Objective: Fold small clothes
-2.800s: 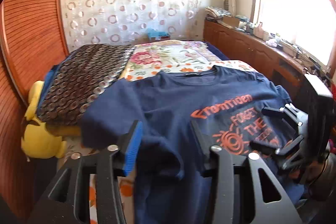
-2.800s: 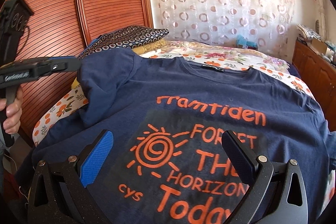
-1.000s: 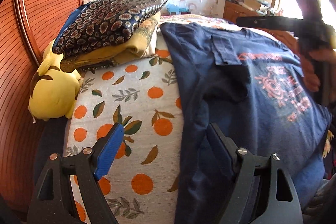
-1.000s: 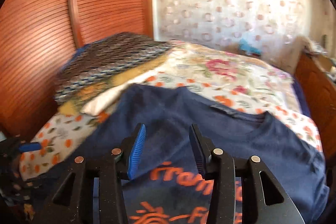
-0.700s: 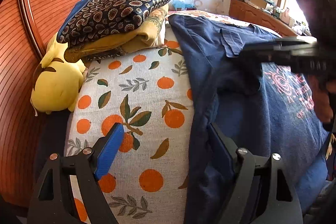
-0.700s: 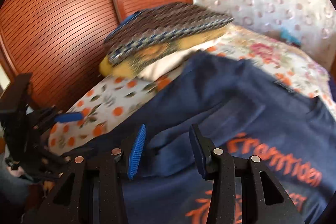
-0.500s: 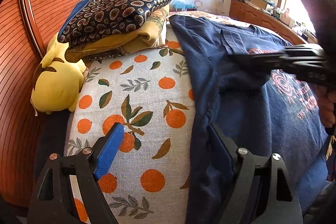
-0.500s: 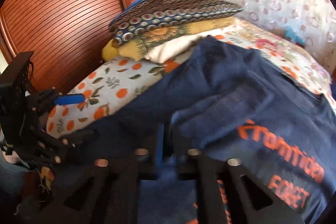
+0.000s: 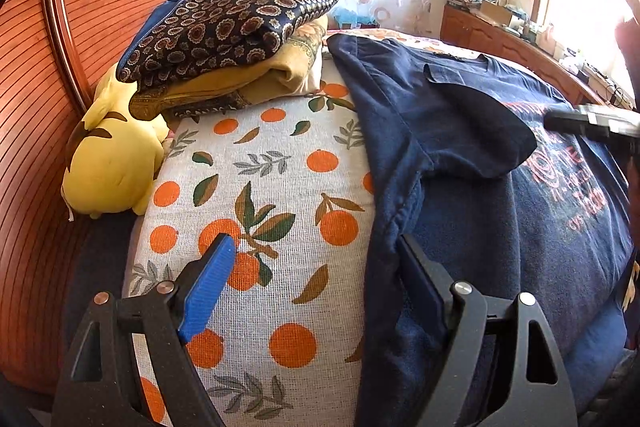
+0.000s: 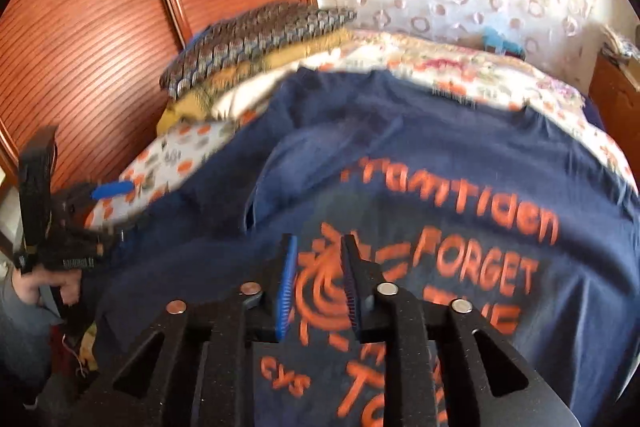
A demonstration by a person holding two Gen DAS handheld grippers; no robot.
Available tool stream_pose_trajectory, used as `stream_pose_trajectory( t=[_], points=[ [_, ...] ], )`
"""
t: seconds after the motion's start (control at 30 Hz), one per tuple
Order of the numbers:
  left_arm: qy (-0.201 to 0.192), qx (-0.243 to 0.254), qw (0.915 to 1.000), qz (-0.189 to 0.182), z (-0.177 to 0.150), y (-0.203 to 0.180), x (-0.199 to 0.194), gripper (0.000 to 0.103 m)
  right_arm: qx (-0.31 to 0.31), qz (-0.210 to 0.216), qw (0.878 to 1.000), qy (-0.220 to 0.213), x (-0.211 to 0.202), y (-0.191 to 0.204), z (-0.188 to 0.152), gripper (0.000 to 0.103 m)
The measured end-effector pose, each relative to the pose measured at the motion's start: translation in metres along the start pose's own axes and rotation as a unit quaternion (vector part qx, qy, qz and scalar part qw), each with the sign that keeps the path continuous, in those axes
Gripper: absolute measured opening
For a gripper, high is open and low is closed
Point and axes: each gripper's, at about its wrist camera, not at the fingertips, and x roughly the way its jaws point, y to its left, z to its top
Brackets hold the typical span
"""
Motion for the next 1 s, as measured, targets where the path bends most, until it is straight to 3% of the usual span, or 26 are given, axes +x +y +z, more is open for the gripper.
stream_pose_trajectory(
  t=[0.03, 0.1, 0.23, 0.4, 0.47, 0.5, 0.53, 0.73, 0.93, 1.0],
  points=[
    [-0.001, -0.001, 1.0000, 0.000, 0.000, 0.000, 0.000, 0.082, -0.004, -0.001, 1.000, -0.006, 0.005, 0.004, 0.006, 0.042],
    [-0.005, -0.001, 1.0000, 0.001, -0.001, 0.000, 0.000, 0.082, -0.011, -0.001, 1.000, -0.012, 0.014, 0.007, 0.021, 0.045],
    [-0.006, -0.002, 1.0000, 0.001, -0.001, 0.000, 0.000, 0.082, -0.027, -0.005, 1.000, 0.014, 0.064, 0.020, 0.046, 0.045],
    [-0.008, -0.001, 1.0000, 0.000, -0.001, 0.000, -0.001, 0.082, -0.047, -0.044, 0.996, 0.064, 0.116, 0.022, 0.049, 0.045],
    [-0.010, 0.000, 0.9999, 0.000, -0.002, 0.000, -0.001, 0.082, -0.042, -0.048, 0.995, 0.073, 0.122, 0.012, 0.044, 0.031],
    [-0.011, -0.001, 0.9999, 0.000, -0.002, 0.000, -0.001, 0.082, -0.043, -0.048, 0.995, 0.070, 0.121, 0.008, 0.042, 0.014],
    [-0.012, 0.000, 0.9999, 0.000, -0.002, 0.000, -0.001, 0.082, -0.042, -0.050, 0.995, 0.072, 0.117, 0.003, 0.039, 0.005],
    [-0.019, -0.001, 0.9998, 0.000, -0.003, 0.000, -0.002, 0.082, 0.006, -0.094, 0.995, 0.042, 0.060, -0.040, 0.009, 0.005],
    [-0.016, -0.002, 0.9999, 0.002, -0.002, -0.001, -0.002, 0.082, 0.028, -0.094, 0.995, 0.023, 0.018, -0.060, -0.021, 0.005],
    [-0.010, -0.003, 0.9999, 0.001, 0.000, -0.002, -0.003, 0.082, 0.037, -0.083, 0.996, 0.007, -0.009, -0.067, -0.034, 0.014]
  ],
)
